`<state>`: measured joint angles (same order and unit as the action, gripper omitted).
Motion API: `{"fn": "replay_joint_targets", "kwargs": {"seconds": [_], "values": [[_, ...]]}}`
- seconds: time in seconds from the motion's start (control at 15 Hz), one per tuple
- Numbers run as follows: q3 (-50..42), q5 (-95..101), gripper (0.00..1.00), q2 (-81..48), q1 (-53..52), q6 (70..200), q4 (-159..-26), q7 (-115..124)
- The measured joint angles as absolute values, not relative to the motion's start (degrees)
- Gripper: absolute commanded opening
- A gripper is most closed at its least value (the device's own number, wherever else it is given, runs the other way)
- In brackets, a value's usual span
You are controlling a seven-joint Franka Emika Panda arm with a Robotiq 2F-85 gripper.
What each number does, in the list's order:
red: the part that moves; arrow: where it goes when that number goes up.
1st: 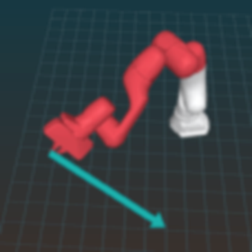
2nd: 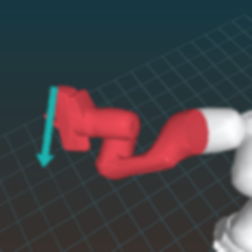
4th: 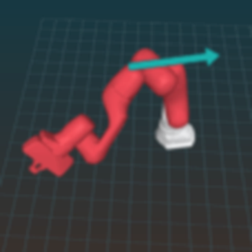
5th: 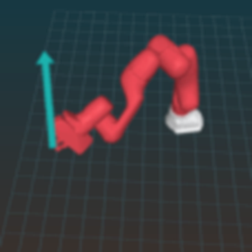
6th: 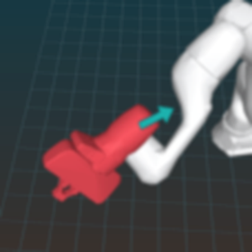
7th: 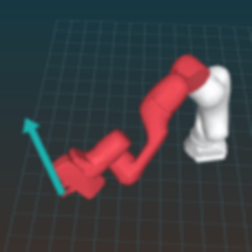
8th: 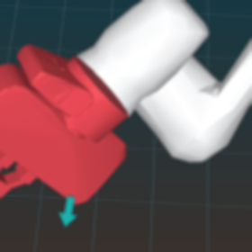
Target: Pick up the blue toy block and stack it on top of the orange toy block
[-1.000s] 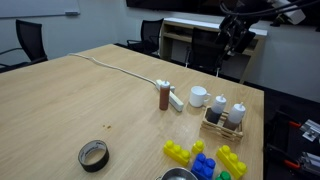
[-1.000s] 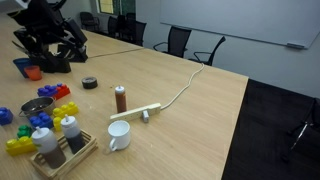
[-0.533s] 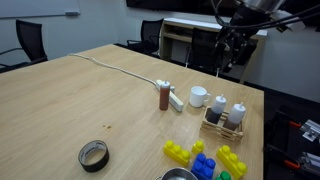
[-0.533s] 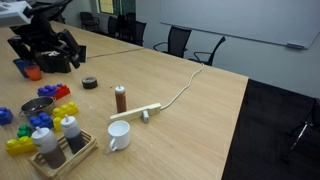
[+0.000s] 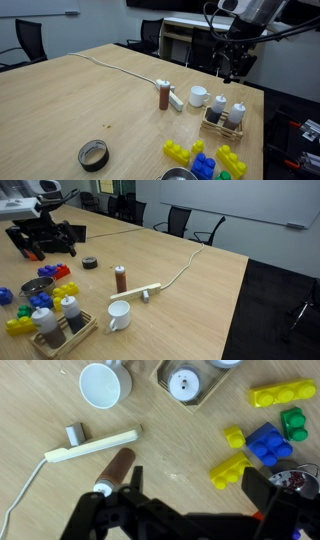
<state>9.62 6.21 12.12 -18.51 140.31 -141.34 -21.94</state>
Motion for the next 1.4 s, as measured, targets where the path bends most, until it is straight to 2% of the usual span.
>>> {"fn": "replay_joint_targets", "kwargs": {"seconds": [0.53,0.93,1.4], "values": [[9.63,2.67,1.00,10.88,-18.90,140.32,-141.29,-24.26],[10.50,-4.90,1.00,4.34,-20.72,139.38,-138.47,-34.36],[13.28,-5.28,1.00,-0.70,-20.62,137.04,-134.38,-37.22]]}}
